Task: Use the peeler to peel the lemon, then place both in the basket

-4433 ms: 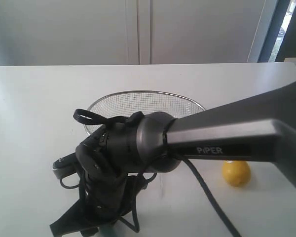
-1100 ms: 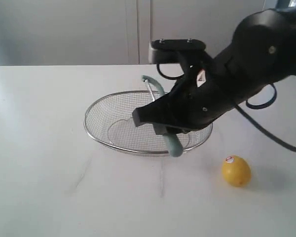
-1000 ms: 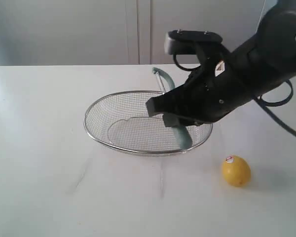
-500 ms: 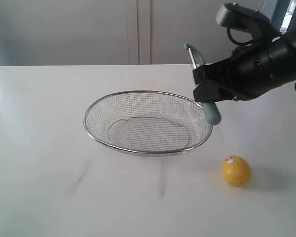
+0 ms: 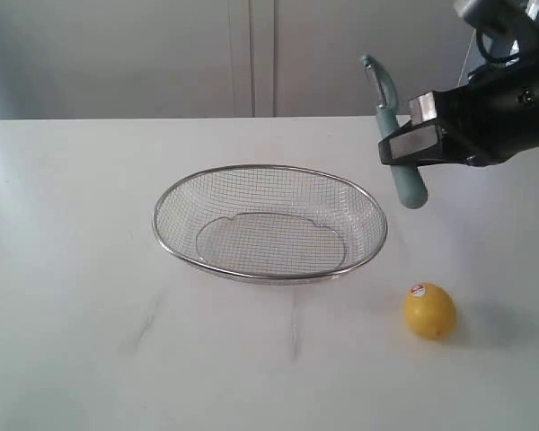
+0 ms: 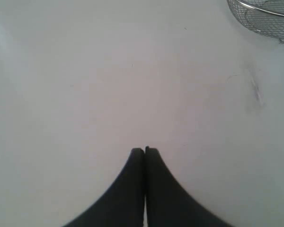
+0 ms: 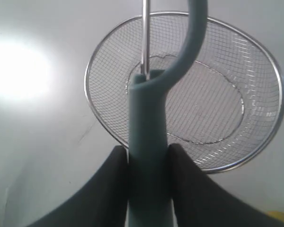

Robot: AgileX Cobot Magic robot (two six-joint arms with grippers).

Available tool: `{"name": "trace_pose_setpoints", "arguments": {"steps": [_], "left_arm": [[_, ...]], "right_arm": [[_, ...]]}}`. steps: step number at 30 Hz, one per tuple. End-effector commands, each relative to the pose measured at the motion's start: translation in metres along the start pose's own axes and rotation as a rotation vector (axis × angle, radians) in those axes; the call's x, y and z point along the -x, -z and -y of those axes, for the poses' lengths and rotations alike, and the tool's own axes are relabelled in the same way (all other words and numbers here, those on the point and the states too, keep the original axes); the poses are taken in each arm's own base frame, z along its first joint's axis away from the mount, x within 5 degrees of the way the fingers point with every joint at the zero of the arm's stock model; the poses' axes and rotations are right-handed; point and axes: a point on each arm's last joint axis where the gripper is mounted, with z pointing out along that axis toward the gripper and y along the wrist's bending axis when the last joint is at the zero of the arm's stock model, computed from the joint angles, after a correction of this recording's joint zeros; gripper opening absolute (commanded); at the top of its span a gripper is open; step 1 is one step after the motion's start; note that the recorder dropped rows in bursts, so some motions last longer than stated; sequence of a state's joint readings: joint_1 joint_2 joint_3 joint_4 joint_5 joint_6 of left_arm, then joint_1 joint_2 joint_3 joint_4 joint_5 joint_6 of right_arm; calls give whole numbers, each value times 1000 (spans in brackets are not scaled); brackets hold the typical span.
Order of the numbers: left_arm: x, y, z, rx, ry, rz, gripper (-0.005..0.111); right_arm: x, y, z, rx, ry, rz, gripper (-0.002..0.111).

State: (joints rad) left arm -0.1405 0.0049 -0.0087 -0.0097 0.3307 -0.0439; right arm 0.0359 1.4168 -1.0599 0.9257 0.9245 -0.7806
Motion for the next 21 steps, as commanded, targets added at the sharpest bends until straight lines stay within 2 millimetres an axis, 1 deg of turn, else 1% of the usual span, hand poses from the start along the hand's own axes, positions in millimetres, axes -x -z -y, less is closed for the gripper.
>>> {"name": "trace_pose_setpoints", "arguments": {"steps": [1, 14, 21], "left_arm": [[-3, -1, 0, -2, 5, -6, 0], [-3, -1, 0, -2, 5, -6, 0], [-3, -1, 0, -2, 5, -6, 0]], "right_arm": [[0, -5, 3, 40, 19, 4, 0], [2, -6, 6, 14, 19, 26, 0], [7, -6, 10, -25, 1, 76, 0]]}}
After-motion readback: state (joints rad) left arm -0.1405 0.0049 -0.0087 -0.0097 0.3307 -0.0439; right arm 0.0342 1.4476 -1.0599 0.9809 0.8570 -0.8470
